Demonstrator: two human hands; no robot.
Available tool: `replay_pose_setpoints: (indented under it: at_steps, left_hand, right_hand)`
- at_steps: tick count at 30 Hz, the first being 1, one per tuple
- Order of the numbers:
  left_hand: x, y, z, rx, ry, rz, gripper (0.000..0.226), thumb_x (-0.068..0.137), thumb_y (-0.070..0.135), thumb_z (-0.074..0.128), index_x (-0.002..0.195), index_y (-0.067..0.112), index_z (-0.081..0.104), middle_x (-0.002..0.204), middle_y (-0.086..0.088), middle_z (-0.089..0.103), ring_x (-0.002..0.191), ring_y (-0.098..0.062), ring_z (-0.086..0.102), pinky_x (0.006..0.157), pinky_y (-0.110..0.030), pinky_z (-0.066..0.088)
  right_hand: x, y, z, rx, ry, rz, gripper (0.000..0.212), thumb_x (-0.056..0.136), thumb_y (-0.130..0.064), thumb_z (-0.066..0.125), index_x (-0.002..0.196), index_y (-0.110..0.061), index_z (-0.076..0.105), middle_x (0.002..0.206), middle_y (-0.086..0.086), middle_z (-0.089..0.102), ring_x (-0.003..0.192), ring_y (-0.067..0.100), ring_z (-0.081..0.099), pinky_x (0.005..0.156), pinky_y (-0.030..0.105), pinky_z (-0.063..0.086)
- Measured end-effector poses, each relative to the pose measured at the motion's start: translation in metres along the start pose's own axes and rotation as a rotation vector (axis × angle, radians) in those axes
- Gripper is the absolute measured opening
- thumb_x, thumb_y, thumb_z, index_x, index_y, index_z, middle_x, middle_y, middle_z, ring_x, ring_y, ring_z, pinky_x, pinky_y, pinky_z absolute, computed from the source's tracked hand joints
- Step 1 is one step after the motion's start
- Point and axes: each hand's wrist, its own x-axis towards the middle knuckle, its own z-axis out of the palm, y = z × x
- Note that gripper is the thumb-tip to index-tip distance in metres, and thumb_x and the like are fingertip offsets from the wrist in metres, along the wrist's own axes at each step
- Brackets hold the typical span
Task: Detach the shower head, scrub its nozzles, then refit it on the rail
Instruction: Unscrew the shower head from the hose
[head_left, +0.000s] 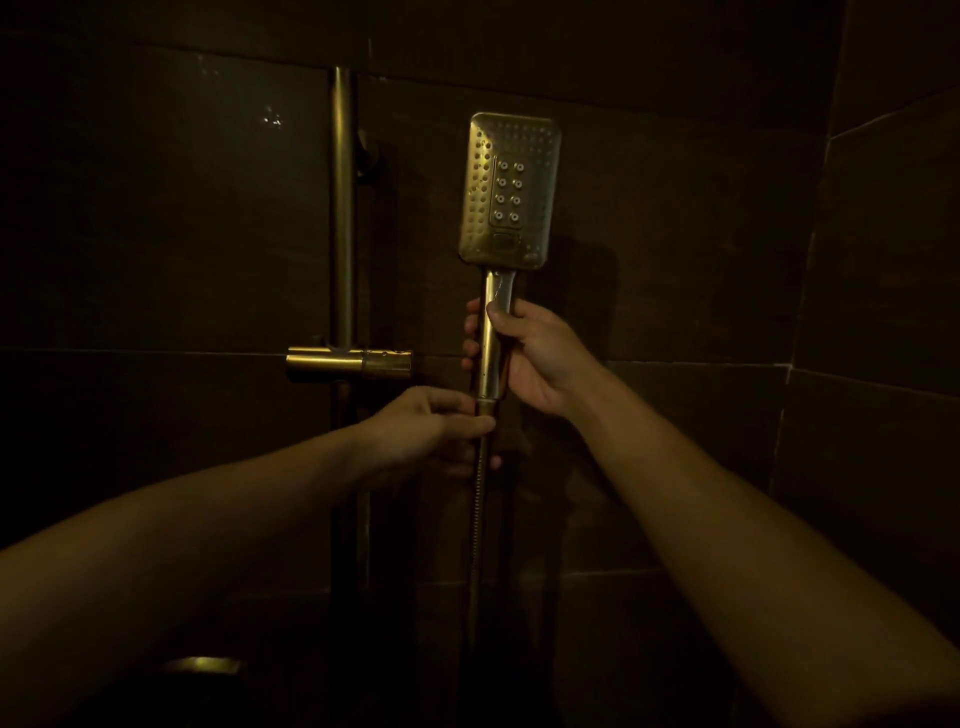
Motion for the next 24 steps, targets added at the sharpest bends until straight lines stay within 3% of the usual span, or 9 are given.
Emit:
replay_pose_setpoints:
  at_steps: [4, 8, 12, 15, 18, 21, 24]
  left_hand:
    - [-0.001, -0.002, 0.005, 0.03, 0.103, 0.026, 0.042, 0.078, 0.015, 0.078, 0.114, 0.004, 0.059, 0.095, -0.01, 0.073, 0.087, -0.028, 0.075, 0.063, -0.032, 0.058]
    - [-0.002, -0.008, 0.007, 0.082, 0.184, 0.064, 0.028, 0.078, 0.01, 0.078, 0.097, 0.005, 0.058, 0.092, -0.018, 0.069, 0.082, -0.028, 0.075, 0.058, -0.031, 0.057]
    - [-0.004, -0.009, 0.008, 0.061, 0.13, 0.059, 0.015, 0.088, 0.007, 0.068, 0.099, 0.004, 0.058, 0.092, -0.015, 0.068, 0.079, -0.024, 0.075, 0.067, -0.037, 0.058]
    - [-0.007, -0.007, 0.007, 0.002, 0.059, 0.013, 0.022, 0.095, 0.008, 0.057, 0.116, 0.0, 0.059, 0.098, -0.011, 0.073, 0.087, -0.025, 0.074, 0.07, -0.034, 0.058]
    - [-0.009, -0.006, 0.008, -0.009, 0.075, 0.01, 0.032, 0.091, 0.014, 0.066, 0.12, 0.003, 0.059, 0.102, -0.011, 0.074, 0.093, -0.028, 0.074, 0.077, -0.039, 0.055]
    - [-0.009, -0.008, 0.008, 0.038, 0.176, 0.042, 0.042, 0.083, 0.015, 0.075, 0.117, -0.001, 0.055, 0.093, -0.013, 0.071, 0.087, -0.029, 0.075, 0.065, -0.036, 0.058]
    - [-0.009, -0.01, 0.006, 0.067, 0.19, 0.047, 0.031, 0.083, 0.012, 0.074, 0.107, 0.002, 0.057, 0.088, -0.012, 0.071, 0.084, -0.027, 0.076, 0.061, -0.033, 0.058]
  right_hand:
    - [-0.001, 0.0, 0.002, -0.025, 0.009, -0.006, 0.017, 0.1, -0.011, 0.045, 0.11, -0.005, 0.057, 0.087, 0.008, 0.062, 0.074, 0.02, 0.06, 0.074, 0.038, 0.053]
    - [-0.003, 0.002, 0.004, -0.023, 0.007, 0.006, 0.018, 0.1, -0.01, 0.045, 0.112, -0.005, 0.058, 0.088, 0.009, 0.062, 0.076, 0.021, 0.06, 0.074, 0.038, 0.053]
    - [-0.004, 0.004, 0.005, -0.008, 0.005, 0.01, 0.017, 0.1, -0.01, 0.045, 0.109, -0.005, 0.058, 0.086, 0.008, 0.062, 0.073, 0.02, 0.059, 0.072, 0.037, 0.053]
    - [-0.003, 0.005, 0.005, -0.016, 0.003, 0.013, 0.017, 0.1, -0.01, 0.045, 0.11, -0.004, 0.058, 0.086, 0.008, 0.062, 0.072, 0.019, 0.06, 0.072, 0.037, 0.054]
    - [-0.002, 0.006, 0.007, -0.01, 0.002, 0.014, 0.017, 0.1, -0.011, 0.045, 0.109, -0.005, 0.058, 0.085, 0.008, 0.062, 0.071, 0.019, 0.06, 0.072, 0.038, 0.054]
    - [-0.001, 0.008, 0.009, 0.001, -0.002, 0.01, 0.017, 0.1, -0.01, 0.045, 0.109, -0.005, 0.058, 0.085, 0.008, 0.062, 0.071, 0.019, 0.061, 0.072, 0.038, 0.054]
    - [-0.002, 0.009, 0.009, 0.007, -0.007, 0.019, 0.018, 0.1, -0.01, 0.045, 0.112, -0.004, 0.058, 0.086, 0.008, 0.062, 0.073, 0.019, 0.06, 0.074, 0.038, 0.053]
